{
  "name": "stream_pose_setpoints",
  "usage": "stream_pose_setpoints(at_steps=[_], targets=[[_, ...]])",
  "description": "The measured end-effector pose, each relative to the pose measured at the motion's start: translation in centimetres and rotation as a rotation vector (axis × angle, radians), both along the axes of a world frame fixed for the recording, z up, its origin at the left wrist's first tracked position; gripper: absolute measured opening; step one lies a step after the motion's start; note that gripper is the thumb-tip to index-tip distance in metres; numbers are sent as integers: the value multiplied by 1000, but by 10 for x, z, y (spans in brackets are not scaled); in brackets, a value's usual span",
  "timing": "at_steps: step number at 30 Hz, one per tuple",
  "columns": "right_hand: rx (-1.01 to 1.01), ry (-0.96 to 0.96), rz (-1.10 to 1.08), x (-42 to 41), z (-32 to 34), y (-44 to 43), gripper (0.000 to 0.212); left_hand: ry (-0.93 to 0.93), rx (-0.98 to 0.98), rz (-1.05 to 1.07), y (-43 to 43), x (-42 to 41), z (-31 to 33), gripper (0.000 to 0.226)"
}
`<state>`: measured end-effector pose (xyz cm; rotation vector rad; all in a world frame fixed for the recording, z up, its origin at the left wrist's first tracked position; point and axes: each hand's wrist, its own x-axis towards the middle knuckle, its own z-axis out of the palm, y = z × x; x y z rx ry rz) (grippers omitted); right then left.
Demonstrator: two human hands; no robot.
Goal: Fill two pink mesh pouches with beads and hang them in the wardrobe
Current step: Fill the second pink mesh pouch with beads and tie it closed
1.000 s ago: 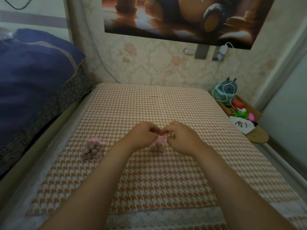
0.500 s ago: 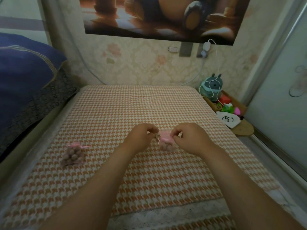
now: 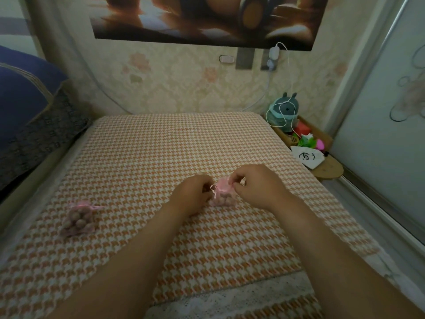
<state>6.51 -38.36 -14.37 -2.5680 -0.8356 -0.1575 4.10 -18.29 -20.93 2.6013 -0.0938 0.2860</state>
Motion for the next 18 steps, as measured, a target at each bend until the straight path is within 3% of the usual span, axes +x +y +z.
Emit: stream_pose_setpoints(at_steps=[7, 12, 18], targets=[[4, 5, -3, -4, 2, 5, 18, -148, -531, 161, -6, -4, 28, 8], [-31, -18, -21, -5, 2, 5, 19, -162, -490, -10, -23, -13, 54, 7], [-33, -3, -54, -7, 3, 0, 18, -113, -253, 21, -25, -15, 43, 13]])
